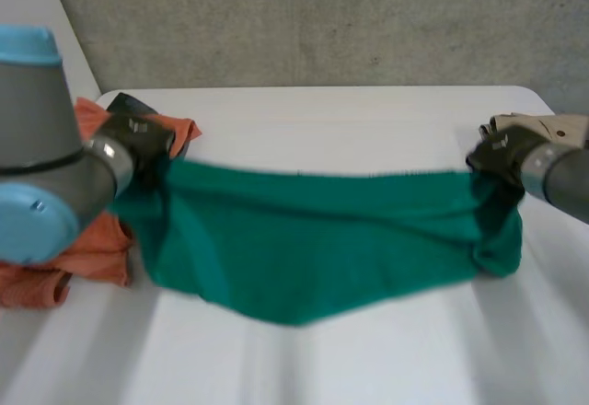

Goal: Fold the laundry.

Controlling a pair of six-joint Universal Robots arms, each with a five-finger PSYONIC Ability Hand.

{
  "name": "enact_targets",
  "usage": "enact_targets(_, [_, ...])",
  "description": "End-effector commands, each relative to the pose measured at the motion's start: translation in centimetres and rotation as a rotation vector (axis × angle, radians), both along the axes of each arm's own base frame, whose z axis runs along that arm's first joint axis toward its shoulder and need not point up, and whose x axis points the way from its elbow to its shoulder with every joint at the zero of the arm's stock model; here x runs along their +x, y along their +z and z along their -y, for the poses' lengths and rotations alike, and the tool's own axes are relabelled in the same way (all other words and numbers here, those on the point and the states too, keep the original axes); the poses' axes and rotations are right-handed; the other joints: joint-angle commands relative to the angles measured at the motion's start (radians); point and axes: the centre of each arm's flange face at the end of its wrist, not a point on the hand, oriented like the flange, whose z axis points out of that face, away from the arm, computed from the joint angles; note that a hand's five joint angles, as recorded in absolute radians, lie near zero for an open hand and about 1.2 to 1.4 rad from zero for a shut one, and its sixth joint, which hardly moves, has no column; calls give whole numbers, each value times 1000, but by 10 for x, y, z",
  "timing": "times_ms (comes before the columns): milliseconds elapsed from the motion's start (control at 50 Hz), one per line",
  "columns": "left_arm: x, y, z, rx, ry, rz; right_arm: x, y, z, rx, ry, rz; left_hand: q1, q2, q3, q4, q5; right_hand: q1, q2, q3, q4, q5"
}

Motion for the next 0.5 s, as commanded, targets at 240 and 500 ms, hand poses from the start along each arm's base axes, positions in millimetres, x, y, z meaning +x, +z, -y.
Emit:
enact_targets(240, [-11, 86, -5, -453, 20, -289, 28, 80, 41, -535, 89, 381, 274, 204, 208, 199, 257, 289, 222, 207, 199, 220])
enact_targets(500, [-9, -59, -44, -76, -6, -119, 26, -72, 4, -61, 97, 222, 274, 204, 208, 199, 257, 289, 222, 207, 199, 220])
